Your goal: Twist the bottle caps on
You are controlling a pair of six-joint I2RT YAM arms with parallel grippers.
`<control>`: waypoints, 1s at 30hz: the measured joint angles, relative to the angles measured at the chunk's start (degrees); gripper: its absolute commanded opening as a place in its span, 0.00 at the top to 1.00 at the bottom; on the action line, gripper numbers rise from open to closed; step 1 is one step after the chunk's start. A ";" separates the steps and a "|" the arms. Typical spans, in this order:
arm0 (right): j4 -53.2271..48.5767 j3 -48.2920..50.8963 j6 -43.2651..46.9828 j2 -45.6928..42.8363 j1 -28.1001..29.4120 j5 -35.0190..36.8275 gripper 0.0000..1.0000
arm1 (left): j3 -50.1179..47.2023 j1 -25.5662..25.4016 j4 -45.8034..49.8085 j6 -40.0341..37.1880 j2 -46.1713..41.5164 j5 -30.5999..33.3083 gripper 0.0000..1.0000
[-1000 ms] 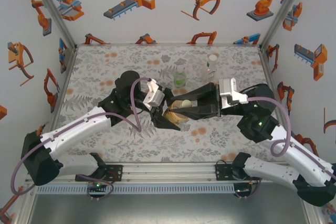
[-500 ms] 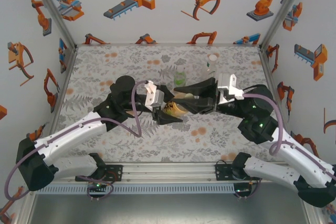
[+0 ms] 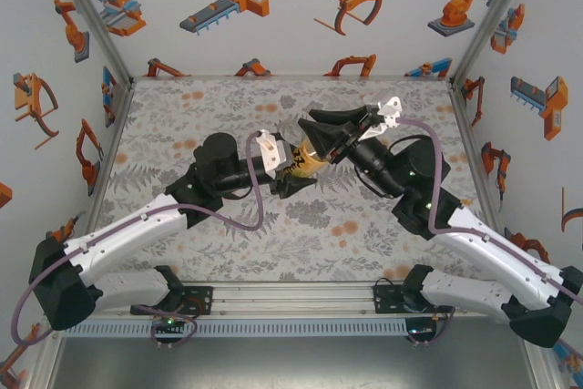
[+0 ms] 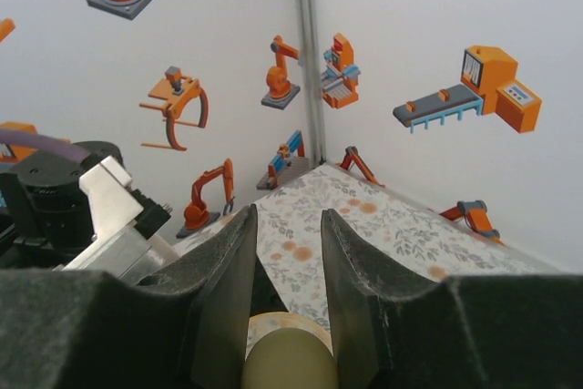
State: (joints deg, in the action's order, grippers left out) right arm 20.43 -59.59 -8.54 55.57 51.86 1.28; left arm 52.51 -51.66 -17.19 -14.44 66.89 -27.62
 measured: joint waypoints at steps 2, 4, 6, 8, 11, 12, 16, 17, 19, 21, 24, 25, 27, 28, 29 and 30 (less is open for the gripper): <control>-0.02 0.00 -0.52 0.02 0.00 0.44 1.00 | -0.02 -0.02 0.04 -0.11 0.00 0.59 1.00; -0.44 -0.04 -0.96 0.02 0.00 0.79 1.00 | -0.02 -0.02 0.22 -0.44 -0.02 1.11 1.00; -1.40 -0.15 -1.40 -0.09 0.00 1.05 1.00 | 0.00 -0.04 0.74 -0.92 -0.02 1.55 1.00; -3.65 -0.74 -2.03 -0.17 0.00 1.27 0.77 | -0.02 -0.07 1.49 -1.53 -0.02 1.81 1.00; -8.68 -2.40 -2.78 -0.33 0.00 1.49 0.51 | 0.02 -0.15 2.78 -2.75 -0.13 2.47 1.00; -11.02 -3.13 -2.99 -0.59 -0.04 1.86 0.48 | 0.09 -0.09 3.56 -3.08 -0.22 3.08 1.00; -18.43 -5.55 -4.74 -2.34 -0.20 3.39 0.44 | 1.49 0.37 9.09 -5.62 -0.33 4.46 1.00; -20.11 -6.16 -5.57 -2.82 -0.24 3.72 0.43 | 2.19 0.37 11.34 -6.69 -0.33 4.52 1.00; -23.63 -7.50 -7.37 -3.43 -0.28 4.00 0.43 | 3.26 0.37 14.97 -8.48 -0.33 4.55 1.00; -27.96 -9.57 -9.62 -3.34 -0.35 3.82 0.42 | 3.96 0.37 18.40 -10.32 -0.39 4.70 1.00; -35.21 -13.73 -13.03 -1.90 -0.63 2.62 0.39 | 4.02 0.37 22.45 -12.20 -0.81 5.16 1.00; -37.40 -15.02 -14.16 -1.31 -0.74 2.38 0.38 | 4.02 0.37 23.37 -12.61 -0.98 5.29 1.00; -41.86 -17.05 -16.76 -0.17 -1.25 1.57 0.36 | 3.96 0.37 24.90 -13.55 -1.60 5.35 1.00; -43.36 -17.42 -17.88 0.13 -1.57 1.11 0.36 | 3.85 0.37 25.35 -13.81 -1.99 5.33 1.00; -45.13 -17.53 -19.39 0.39 -2.19 0.59 0.36 | 3.65 0.37 25.62 -14.16 -2.54 5.33 1.00; -46.82 -17.46 -21.07 0.61 -3.13 -0.52 0.36 | 3.30 0.37 25.77 -14.53 -3.19 5.33 1.00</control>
State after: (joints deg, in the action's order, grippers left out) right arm -26.39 -77.06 -29.61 56.18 48.73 0.75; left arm 55.81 -51.29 8.58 -28.97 63.70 -22.28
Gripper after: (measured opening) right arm 0.636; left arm 0.553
